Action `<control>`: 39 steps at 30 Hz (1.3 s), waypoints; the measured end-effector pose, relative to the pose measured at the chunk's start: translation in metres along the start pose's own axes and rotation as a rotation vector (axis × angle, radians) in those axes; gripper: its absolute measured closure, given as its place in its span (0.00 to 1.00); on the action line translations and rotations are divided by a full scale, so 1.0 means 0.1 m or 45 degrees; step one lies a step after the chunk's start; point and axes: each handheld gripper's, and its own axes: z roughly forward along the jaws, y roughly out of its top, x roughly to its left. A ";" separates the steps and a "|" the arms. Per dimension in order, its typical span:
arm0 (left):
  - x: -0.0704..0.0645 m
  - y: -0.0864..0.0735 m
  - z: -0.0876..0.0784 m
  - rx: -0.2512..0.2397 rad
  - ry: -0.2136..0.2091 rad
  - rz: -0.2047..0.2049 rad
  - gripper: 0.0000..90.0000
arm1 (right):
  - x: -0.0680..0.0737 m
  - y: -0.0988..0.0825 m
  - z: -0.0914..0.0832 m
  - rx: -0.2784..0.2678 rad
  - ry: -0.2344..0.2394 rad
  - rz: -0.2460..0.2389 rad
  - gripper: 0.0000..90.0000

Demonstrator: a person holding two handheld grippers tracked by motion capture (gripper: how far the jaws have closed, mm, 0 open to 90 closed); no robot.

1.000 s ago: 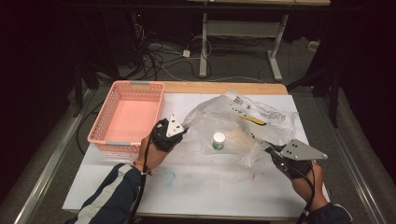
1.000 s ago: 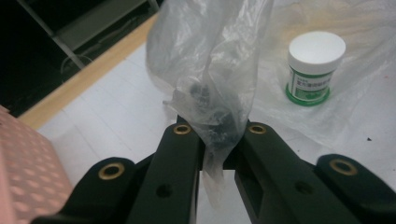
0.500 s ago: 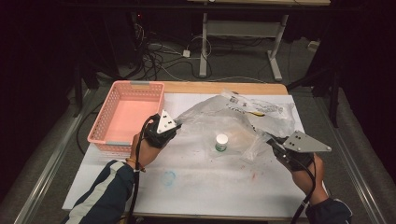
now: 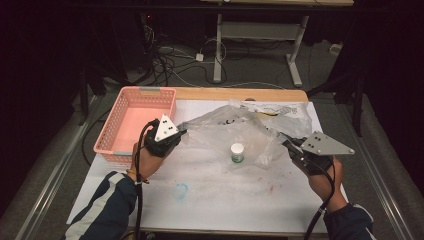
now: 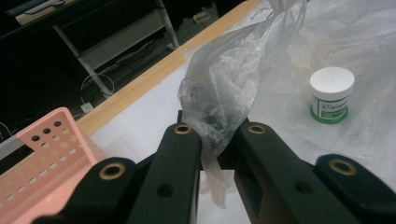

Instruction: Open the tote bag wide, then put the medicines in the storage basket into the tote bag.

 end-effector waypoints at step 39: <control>0.31 0.67 0.18 -0.099 0.018 -0.013 0.96 | -0.68 0.41 0.18 -0.068 -0.140 0.175 1.00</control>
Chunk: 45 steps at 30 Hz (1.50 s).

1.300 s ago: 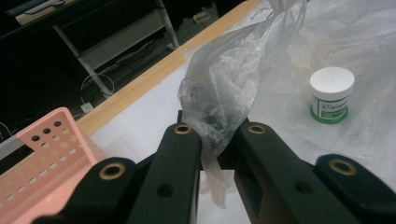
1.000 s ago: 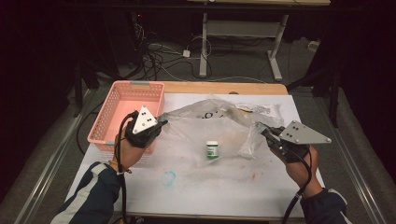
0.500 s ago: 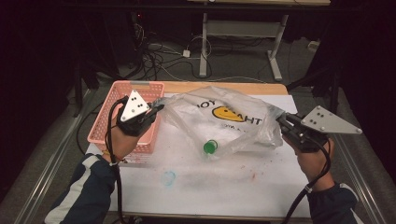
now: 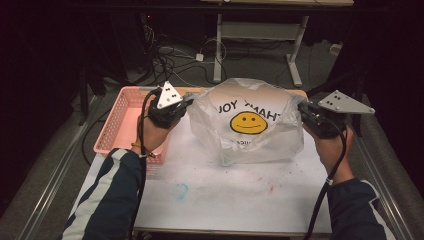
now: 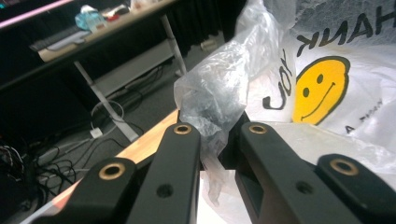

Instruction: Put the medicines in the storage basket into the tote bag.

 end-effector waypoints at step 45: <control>-0.16 0.18 1.31 0.198 -0.161 -0.170 0.28 | -1.23 -0.22 0.89 0.365 -0.320 0.265 1.00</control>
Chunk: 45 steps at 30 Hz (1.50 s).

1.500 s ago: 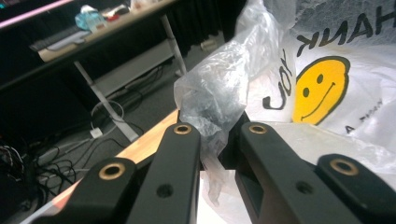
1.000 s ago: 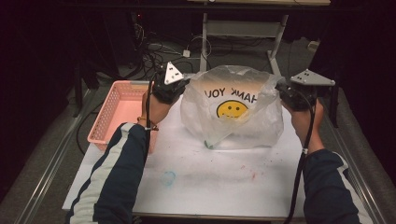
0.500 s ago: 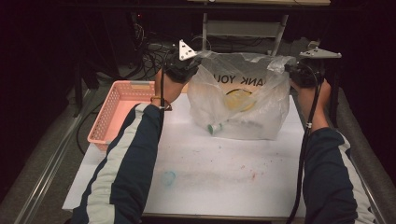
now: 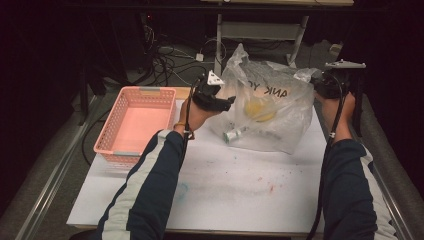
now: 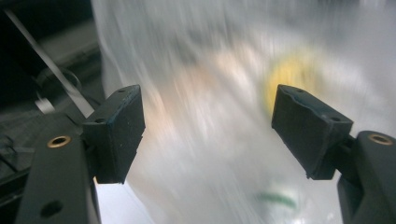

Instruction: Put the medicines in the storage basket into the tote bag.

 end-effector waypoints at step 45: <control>-0.10 -0.44 -0.73 -0.148 0.043 0.032 0.97 | 0.53 0.27 -0.34 -0.156 0.080 -0.158 0.77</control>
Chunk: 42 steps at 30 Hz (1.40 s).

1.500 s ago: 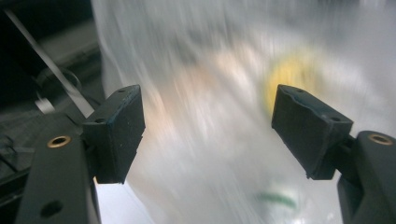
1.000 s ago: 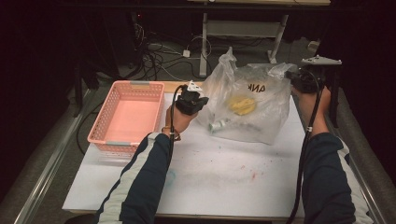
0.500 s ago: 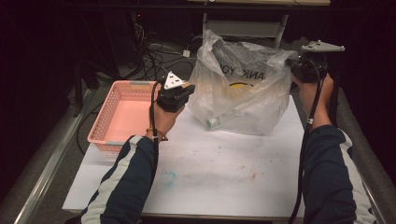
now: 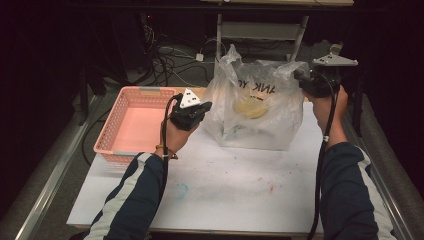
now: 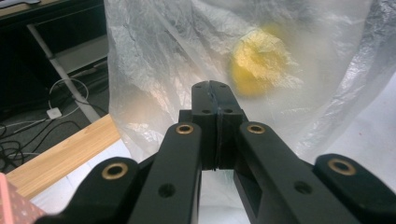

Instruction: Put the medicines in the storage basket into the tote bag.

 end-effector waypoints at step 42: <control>-0.14 -0.14 -0.46 -0.044 0.072 0.174 0.33 | 0.04 0.14 -0.55 -0.094 0.040 -0.036 0.32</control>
